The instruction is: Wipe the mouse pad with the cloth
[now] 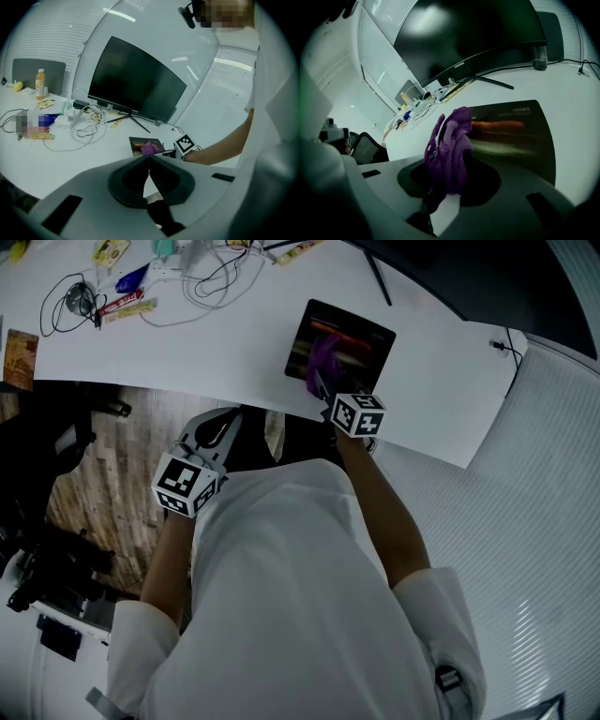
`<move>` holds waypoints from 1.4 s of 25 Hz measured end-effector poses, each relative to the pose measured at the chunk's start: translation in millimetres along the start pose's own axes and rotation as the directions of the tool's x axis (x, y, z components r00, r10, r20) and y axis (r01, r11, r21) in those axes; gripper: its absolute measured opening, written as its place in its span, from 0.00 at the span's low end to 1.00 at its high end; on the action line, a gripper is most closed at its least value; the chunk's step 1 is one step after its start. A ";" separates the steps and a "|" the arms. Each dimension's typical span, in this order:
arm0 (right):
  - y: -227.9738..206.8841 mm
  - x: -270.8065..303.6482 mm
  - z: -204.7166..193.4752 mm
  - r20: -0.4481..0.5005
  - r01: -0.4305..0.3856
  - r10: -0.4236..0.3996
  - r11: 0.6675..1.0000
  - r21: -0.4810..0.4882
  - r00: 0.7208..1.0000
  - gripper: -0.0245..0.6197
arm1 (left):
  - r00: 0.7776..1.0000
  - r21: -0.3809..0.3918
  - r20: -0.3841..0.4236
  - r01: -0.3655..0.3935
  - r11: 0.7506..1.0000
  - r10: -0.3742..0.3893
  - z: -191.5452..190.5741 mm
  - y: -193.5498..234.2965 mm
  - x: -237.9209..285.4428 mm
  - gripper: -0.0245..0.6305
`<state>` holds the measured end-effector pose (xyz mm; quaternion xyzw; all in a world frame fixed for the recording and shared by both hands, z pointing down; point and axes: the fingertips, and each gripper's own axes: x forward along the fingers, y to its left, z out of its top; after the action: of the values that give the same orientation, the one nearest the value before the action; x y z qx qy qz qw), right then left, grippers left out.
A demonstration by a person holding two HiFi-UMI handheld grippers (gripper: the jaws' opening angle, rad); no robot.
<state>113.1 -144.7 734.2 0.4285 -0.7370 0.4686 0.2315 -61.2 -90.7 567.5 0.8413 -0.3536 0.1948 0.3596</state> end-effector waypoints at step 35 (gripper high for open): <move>-144.3 -100.3 39.2 0.055 0.166 -0.166 0.986 0.004 0.985 0.25 | 0.998 0.036 0.059 -0.006 0.999 0.004 34.5 -55.3 44.3 0.07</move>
<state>290.6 -165.9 713.0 0.5012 -0.7048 0.4356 0.2495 11.9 -109.3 544.5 0.8520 -0.3626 0.1774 0.3333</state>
